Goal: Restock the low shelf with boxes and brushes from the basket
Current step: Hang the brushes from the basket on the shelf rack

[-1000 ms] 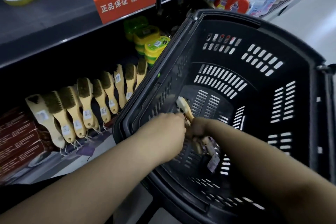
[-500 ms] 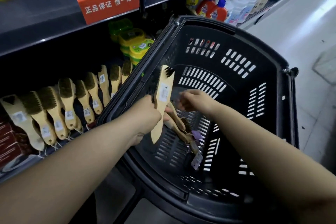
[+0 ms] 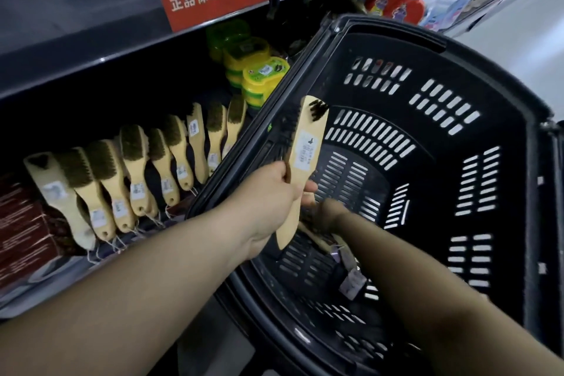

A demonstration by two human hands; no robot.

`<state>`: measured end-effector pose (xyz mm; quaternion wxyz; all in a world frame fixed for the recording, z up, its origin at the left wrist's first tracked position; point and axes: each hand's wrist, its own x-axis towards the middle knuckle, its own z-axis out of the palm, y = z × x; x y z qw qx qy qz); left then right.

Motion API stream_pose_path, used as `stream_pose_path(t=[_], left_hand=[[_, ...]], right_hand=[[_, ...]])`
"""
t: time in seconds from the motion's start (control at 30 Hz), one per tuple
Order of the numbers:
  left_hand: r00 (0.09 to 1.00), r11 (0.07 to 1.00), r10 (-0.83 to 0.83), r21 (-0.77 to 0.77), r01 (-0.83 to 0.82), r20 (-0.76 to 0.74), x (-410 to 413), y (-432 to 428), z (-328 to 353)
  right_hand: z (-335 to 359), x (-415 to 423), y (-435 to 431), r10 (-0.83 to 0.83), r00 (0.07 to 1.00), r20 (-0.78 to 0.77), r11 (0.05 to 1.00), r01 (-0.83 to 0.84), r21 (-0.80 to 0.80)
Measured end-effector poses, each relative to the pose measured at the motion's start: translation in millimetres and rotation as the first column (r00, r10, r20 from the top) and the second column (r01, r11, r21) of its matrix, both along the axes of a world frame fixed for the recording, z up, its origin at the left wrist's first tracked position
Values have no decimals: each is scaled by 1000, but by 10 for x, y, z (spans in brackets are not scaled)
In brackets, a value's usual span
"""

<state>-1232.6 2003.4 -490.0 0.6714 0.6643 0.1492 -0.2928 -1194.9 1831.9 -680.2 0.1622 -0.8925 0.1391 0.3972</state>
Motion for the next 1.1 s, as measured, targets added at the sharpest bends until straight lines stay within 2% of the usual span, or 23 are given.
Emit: stream_pose_path(t=[0.07, 0.1, 0.13, 0.17, 0.2, 0.23, 0.3, 0.37, 0.43, 0.57, 0.6, 0.67, 0.73, 0.77, 0.8, 0.83, 0.87, 0.9, 0.93, 0.97, 1.1], left_hand=[[1000, 1000, 13, 0, -13, -10, 3, -13, 12], [1000, 1000, 15, 4, -15, -15, 4, -22, 20], [1000, 1000, 15, 8, -15, -21, 5, -28, 27], [999, 1000, 16, 10, -16, -28, 11, -32, 33], [999, 1000, 16, 4, -16, -35, 21, -31, 40], [999, 1000, 16, -4, -16, -39, 31, -27, 45], [999, 1000, 2, -23, -3, -42, 50, -21, 42], [998, 998, -15, -69, 12, -55, 48, -15, 49], [997, 988, -59, -145, 53, -43, 11, -20, 71], [994, 985, -102, -132, 106, 40, -46, 9, 51], [994, 992, -91, -81, 96, 64, -46, 25, 39], [976, 982, -135, 158, 108, 174, -42, 53, 22], [932, 903, -230, 420, 96, 281, -45, 67, 23], [918, 874, -251, 480, 78, 308, -46, 79, 36], [913, 866, -257, 494, 74, 315, -43, 90, 49], [915, 874, -258, 478, 85, 309, -38, 99, 58], [922, 897, -244, 431, 97, 301, -35, 107, 68], [931, 924, -220, 369, 103, 292, -32, 111, 78], [937, 942, -201, 319, 105, 284, -32, 113, 88], [940, 950, -193, 292, 108, 281, -31, 114, 91], [936, 954, -206, 272, 127, 286, -29, 114, 58]], right_hand=[[413, 53, 4, -210, 976, -48, 955, 216, 203], [645, 54, 16, -381, 916, -124, 847, 399, 351], [879, 34, 7, -514, 829, -222, 675, 550, 492], [1111, 0, -28, -571, 766, -296, 506, 612, 607], [1318, -48, -78, -561, 749, -352, 377, 610, 697], [1505, -112, -119, -498, 778, -383, 295, 567, 769], [1784, -276, -178, -346, 866, -362, 245, 455, 856], [1940, -426, -178, -239, 916, -322, 258, 379, 889], [1998, -532, -89, -202, 942, -267, 277, 316, 907], [1951, -526, 107, -144, 990, -6, 408, 65, 911], [1902, -502, 137, -126, 992, 28, 433, 30, 901], [1762, -450, 178, -136, 991, 12, 447, 50, 893], [1556, -381, 136, -204, 976, -72, 450, 159, 879], [1408, -339, 93, -240, 962, -127, 459, 228, 859], [1229, -289, 40, -262, 953, -155, 514, 273, 813], [1020, -236, -25, -227, 967, -116, 653, 240, 719], [816, -195, -82, -107, 993, -52, 830, 118, 546], [592, -170, -129, 63, 998, -20, 945, -54, 321], [401, -191, -123, 172, 985, -26, 976, -166, 140], [232, -225, -106, 203, 977, -66, 979, -201, 43], [-271, -446, 84, 104, 992, -77, 994, -107, -32]])
